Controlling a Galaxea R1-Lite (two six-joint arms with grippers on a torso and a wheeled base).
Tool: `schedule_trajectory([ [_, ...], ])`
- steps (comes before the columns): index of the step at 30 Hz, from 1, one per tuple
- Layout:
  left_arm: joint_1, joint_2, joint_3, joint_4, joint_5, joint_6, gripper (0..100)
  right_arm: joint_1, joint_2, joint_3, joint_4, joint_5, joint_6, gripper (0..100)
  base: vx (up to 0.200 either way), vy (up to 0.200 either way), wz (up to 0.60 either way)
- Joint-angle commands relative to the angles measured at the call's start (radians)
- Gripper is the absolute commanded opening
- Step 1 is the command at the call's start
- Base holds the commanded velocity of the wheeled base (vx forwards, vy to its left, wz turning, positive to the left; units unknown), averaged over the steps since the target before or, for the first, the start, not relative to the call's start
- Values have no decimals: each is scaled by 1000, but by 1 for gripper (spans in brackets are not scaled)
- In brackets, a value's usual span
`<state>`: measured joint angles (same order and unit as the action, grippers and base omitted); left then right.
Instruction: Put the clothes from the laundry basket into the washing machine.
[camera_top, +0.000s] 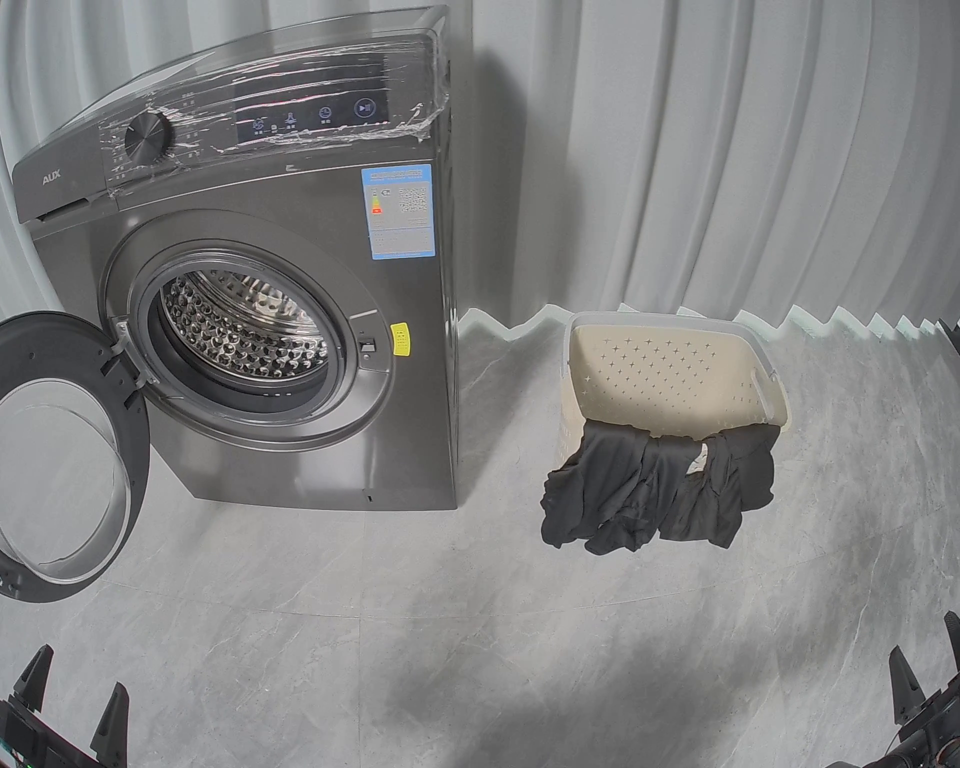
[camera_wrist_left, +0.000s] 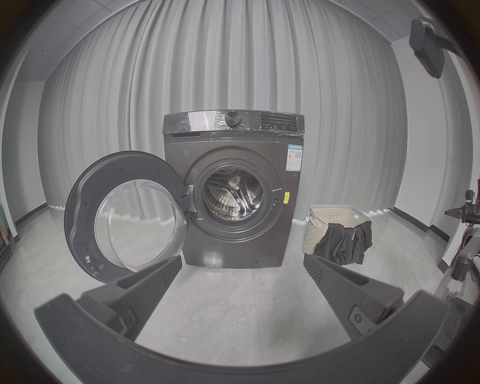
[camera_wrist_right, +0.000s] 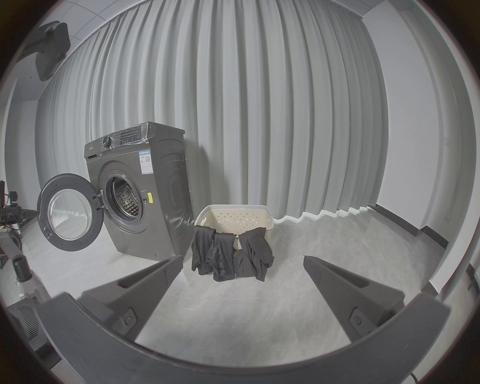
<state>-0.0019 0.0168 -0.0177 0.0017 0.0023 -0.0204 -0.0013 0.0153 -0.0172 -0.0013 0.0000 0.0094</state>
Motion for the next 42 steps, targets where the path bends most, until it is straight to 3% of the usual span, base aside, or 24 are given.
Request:
schedule_trajectory([
  [1, 0, -17, 16, 0, -1, -1, 100, 0, -15, 17, 0, 0, 0, 100, 0, 0, 0],
  [26, 0, -17, 16, 0, 1, -6, 100, 0, -15, 17, 0, 0, 0, 100, 0, -56, 0],
  [42, 0, -17, 16, 0, 1, -4, 100, 0, -15, 17, 0, 0, 0, 100, 0, -200, 0],
])
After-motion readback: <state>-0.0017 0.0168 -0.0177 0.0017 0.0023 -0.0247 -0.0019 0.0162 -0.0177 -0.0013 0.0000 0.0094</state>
